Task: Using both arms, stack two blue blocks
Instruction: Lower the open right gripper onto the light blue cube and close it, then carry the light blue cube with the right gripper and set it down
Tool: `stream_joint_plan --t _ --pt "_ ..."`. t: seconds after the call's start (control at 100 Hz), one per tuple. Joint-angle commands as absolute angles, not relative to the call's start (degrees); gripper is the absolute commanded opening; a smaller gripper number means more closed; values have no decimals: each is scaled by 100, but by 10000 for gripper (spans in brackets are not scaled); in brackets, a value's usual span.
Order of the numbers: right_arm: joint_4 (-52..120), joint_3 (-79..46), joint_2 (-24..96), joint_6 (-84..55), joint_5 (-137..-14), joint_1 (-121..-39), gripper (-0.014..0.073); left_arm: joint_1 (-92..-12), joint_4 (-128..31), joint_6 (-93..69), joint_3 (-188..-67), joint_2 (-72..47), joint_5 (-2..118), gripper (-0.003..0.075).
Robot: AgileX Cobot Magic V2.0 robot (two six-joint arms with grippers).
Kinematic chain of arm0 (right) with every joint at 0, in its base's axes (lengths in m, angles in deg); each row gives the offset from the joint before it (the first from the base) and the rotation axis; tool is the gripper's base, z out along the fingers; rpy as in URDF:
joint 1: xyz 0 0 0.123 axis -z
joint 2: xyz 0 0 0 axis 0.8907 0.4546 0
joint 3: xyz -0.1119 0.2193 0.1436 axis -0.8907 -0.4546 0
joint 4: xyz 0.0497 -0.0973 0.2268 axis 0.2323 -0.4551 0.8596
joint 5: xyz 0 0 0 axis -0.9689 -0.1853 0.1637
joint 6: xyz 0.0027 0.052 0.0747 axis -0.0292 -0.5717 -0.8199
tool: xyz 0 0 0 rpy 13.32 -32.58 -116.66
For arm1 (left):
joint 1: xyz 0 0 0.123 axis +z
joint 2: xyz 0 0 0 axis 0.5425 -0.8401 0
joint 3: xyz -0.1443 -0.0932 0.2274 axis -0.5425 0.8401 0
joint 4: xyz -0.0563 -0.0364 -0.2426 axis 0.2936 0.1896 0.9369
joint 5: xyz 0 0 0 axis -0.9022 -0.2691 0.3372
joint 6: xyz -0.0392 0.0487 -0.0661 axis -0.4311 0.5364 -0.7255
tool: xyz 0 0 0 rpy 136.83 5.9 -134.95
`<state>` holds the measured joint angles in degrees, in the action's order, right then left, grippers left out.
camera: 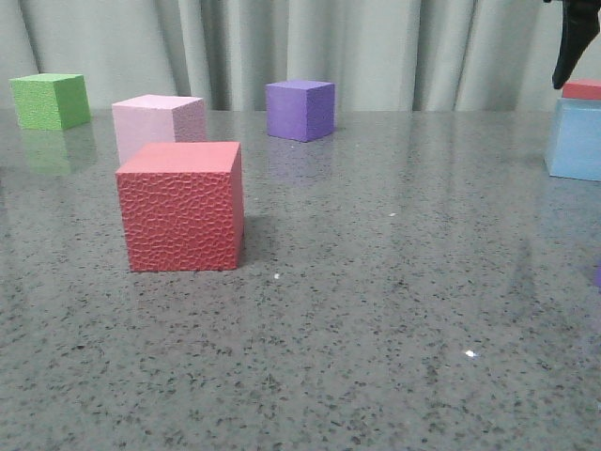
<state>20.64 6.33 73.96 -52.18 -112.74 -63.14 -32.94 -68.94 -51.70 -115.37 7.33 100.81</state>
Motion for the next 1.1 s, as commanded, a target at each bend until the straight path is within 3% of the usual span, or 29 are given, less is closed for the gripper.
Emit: stream_joint_plan --t 0.0,0.4,0.71,1.09 --pt "2000 832 7270 -5231 -11059 -6278 588 -3285 -6807 -5207 -11714 696 9769 619" --pt "2000 832 7643 -5231 -11089 -6278 583 -3285 -6807 -5207 -11714 696 9769 619" --pt "2000 832 7643 -5231 -11144 -6278 327 -3285 -6807 -5207 -11714 696 9769 619" --pt "2005 1572 7626 -5128 -12015 -6488 329 -3285 -6807 -5207 -11714 696 9769 619"
